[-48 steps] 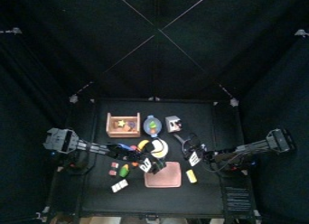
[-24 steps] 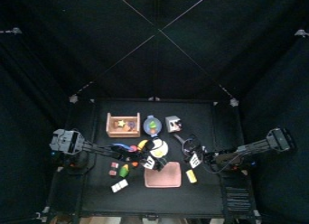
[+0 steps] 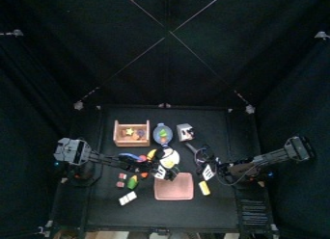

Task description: Place green sushi roll in plate

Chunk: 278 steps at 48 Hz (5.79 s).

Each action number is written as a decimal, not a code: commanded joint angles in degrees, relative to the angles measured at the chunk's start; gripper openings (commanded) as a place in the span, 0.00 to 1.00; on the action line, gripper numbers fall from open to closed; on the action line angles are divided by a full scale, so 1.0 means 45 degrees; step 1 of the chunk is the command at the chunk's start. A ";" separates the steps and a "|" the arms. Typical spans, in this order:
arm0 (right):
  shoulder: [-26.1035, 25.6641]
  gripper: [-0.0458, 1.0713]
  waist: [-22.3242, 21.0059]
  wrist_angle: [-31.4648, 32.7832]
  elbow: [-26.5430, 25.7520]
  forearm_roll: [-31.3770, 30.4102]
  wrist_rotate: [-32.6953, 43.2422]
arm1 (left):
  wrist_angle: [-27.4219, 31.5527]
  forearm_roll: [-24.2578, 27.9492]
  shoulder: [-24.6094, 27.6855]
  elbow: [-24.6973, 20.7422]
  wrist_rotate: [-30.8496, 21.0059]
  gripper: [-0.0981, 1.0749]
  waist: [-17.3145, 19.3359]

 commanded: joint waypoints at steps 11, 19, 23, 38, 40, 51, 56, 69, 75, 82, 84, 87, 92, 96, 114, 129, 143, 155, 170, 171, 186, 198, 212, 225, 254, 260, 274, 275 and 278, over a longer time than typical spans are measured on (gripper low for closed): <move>-0.0117 0.83 -0.0059 -0.0039 -0.0586 -0.0117 -0.0078 | 0.0781 0.0898 -0.0469 -0.0098 0.0059 0.62 0.0957; -0.0117 0.83 -0.0078 -0.0039 -0.0508 -0.0059 -0.0039 | 0.1758 0.1523 -0.0703 -0.0508 0.0039 0.62 0.1035; -0.0098 0.83 -0.0059 -0.0039 -0.0527 -0.0020 -0.0039 | 0.2109 0.1641 -0.0820 -0.0645 0.0039 0.62 0.1035; -0.0098 0.83 -0.0059 -0.0039 -0.0566 0.0000 0.0000 | 0.2520 0.2227 -0.0762 -0.1094 0.0039 0.62 0.1074; -0.0098 0.83 -0.0059 -0.0039 -0.0586 0.0020 0.0000 | 0.2578 0.2422 -0.0762 -0.1250 0.0039 0.62 0.1094; -0.0078 0.83 -0.0059 -0.0039 -0.0586 0.0059 0.0020 | 0.4199 0.2695 -0.0547 -0.2012 0.0000 0.62 0.1699; -0.0078 0.83 -0.0078 -0.0039 -0.0586 0.0098 0.0000 | 0.4785 0.2852 -0.0430 -0.2168 -0.0137 0.62 0.1758; -0.0039 0.83 -0.0059 -0.0059 -0.0703 0.0137 0.0020 | 0.5313 0.4824 -0.0898 -0.2754 -0.1621 0.61 0.1973; -0.0039 0.83 -0.0078 -0.0039 -0.0703 0.0117 0.0000 | 0.6855 0.6719 -0.0645 -0.3223 -0.3457 0.60 0.2012; -0.0039 0.83 -0.0098 -0.0059 -0.0703 0.0098 -0.0020 | 0.9961 1.1133 -0.0117 -0.4434 -0.7578 0.58 0.1621; -0.0039 0.83 -0.0098 -0.0039 -0.0703 0.0098 -0.0020 | 1.0898 1.2480 0.0000 -0.4785 -0.8789 0.58 0.1309; -0.0020 0.83 -0.0098 -0.0039 -0.0684 0.0098 -0.0039 | 1.2305 1.4570 0.0234 -0.5391 -1.0508 0.58 0.0586; -0.0039 0.83 -0.0098 -0.0039 -0.0684 0.0078 -0.0039 | 1.3906 1.5703 0.0527 -0.6133 -1.1855 0.58 -0.0371; -0.0039 0.83 -0.0098 -0.0059 -0.0684 0.0078 -0.0039 | 1.4590 1.5469 0.0859 -0.6660 -1.2266 0.58 -0.0840; -0.0254 0.83 -0.0039 -0.0039 -0.0586 0.0137 -0.0059 | 1.7324 1.4863 0.3770 -0.9277 -1.3926 0.58 -0.2227; -0.0820 0.83 0.0078 0.0039 -0.0332 0.0488 -0.0059 | 1.7461 1.6133 0.4531 -0.9980 -1.5918 0.58 -0.3242; -0.0723 0.83 0.0176 -0.0020 -0.0293 0.0625 0.0059 | 1.7520 1.6563 0.4746 -0.9844 -1.8867 0.58 -0.4043; -0.0488 0.83 0.0586 -0.0137 -0.0684 0.0879 0.0039 | 1.7246 1.6660 0.5098 -0.9824 -1.9824 0.59 -0.4102; 0.0313 0.83 0.0859 -0.0371 -0.0879 0.0840 0.0020 | 1.6152 1.6582 0.5840 -1.0449 -1.9824 0.59 -0.3750; 0.0352 0.83 0.0898 -0.0410 -0.0879 0.0820 0.0020 | 1.6152 1.6563 0.5898 -1.0449 -1.9824 0.59 -0.3711; 0.0410 0.83 0.0918 -0.0449 -0.0840 0.0820 -0.0039 | 1.5977 1.6426 0.5898 -1.0273 -1.9688 0.60 -0.3418; 0.0391 0.83 0.0859 -0.0469 -0.0840 0.0781 -0.0059 | 1.5391 1.6387 0.5859 -1.0156 -1.9551 0.73 -0.3379; 0.0391 0.83 0.0879 -0.0449 -0.0781 0.0840 -0.0039 | 1.5410 1.6309 0.5840 -0.9980 -1.9551 0.83 -0.3379; 0.0391 0.83 0.0918 -0.0449 -0.0703 0.0859 -0.0039 | 1.5527 1.6641 0.5234 -0.9551 -1.9570 0.83 -0.3574; 0.0508 0.83 0.0918 -0.0527 -0.0859 0.1113 0.0059 | 1.2754 1.9355 0.2344 -0.7285 -1.5703 0.83 -0.4238; 0.0508 0.83 0.0859 -0.0527 -0.1016 0.1055 0.0039 | 1.1602 1.8652 0.1563 -0.6152 -1.4219 0.83 -0.3809; 0.0469 0.83 0.0625 -0.0527 -0.1289 0.0781 -0.0020 | 0.6465 1.8535 -0.1094 -0.2441 -1.1875 0.82 -0.1504; 0.0469 0.83 0.0605 -0.0527 -0.1309 0.0703 -0.0020 | 0.6113 1.8535 -0.1230 -0.2187 -1.1816 0.82 -0.1289; 0.0410 0.83 0.0449 -0.0508 -0.1309 0.0430 -0.0039 | 0.5059 1.8633 -0.1621 -0.1523 -1.1543 0.82 -0.0723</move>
